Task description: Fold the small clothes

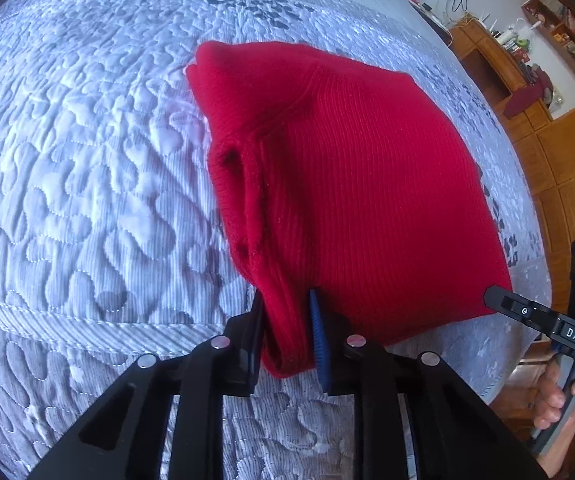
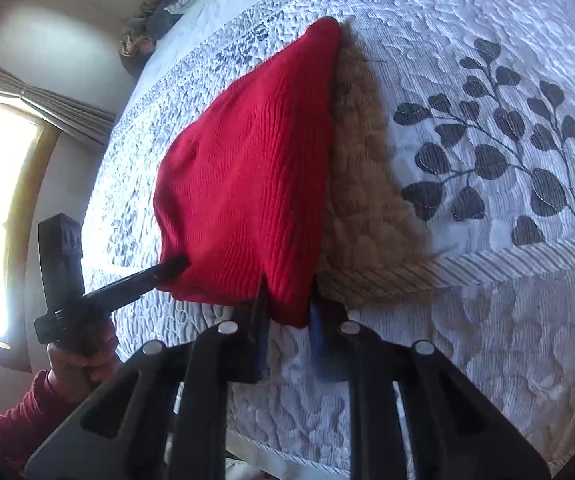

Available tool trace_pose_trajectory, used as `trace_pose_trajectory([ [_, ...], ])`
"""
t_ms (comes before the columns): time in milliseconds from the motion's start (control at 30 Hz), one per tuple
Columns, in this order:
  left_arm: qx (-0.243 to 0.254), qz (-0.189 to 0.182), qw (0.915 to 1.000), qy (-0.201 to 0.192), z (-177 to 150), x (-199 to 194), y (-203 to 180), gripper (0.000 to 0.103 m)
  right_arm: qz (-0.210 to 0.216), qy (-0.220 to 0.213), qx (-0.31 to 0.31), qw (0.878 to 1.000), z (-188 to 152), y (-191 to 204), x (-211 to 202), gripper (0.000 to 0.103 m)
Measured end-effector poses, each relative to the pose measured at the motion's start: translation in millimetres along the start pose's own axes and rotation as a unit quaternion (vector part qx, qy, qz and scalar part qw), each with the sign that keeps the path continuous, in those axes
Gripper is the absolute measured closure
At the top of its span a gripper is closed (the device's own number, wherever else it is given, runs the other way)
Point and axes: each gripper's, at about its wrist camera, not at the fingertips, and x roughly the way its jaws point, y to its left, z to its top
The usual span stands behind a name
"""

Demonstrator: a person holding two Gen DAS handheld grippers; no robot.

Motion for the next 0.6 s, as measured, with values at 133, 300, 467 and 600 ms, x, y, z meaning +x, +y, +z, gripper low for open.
trace_pose_trajectory([
  [133,0.007,0.007,0.9999,-0.006,-5.0,2.9,-0.6,0.08,-0.029,0.018,0.007,0.999,-1.5,-5.2,21.5,0.088],
  [300,0.02,0.017,0.9995,-0.017,-9.3,7.6,-3.8,0.078,-0.029,0.011,0.026,0.999,-5.1,-13.0,36.3,0.088],
  [467,0.016,0.019,0.9994,-0.024,-10.1,7.5,-5.8,0.076,-0.044,-0.002,0.023,0.999,-8.6,-10.5,33.7,0.085],
  [600,0.008,0.047,0.998,-0.04,-18.9,-7.1,-9.2,0.056,-0.067,-0.016,0.021,0.997,-16.8,0.6,23.0,0.068],
])
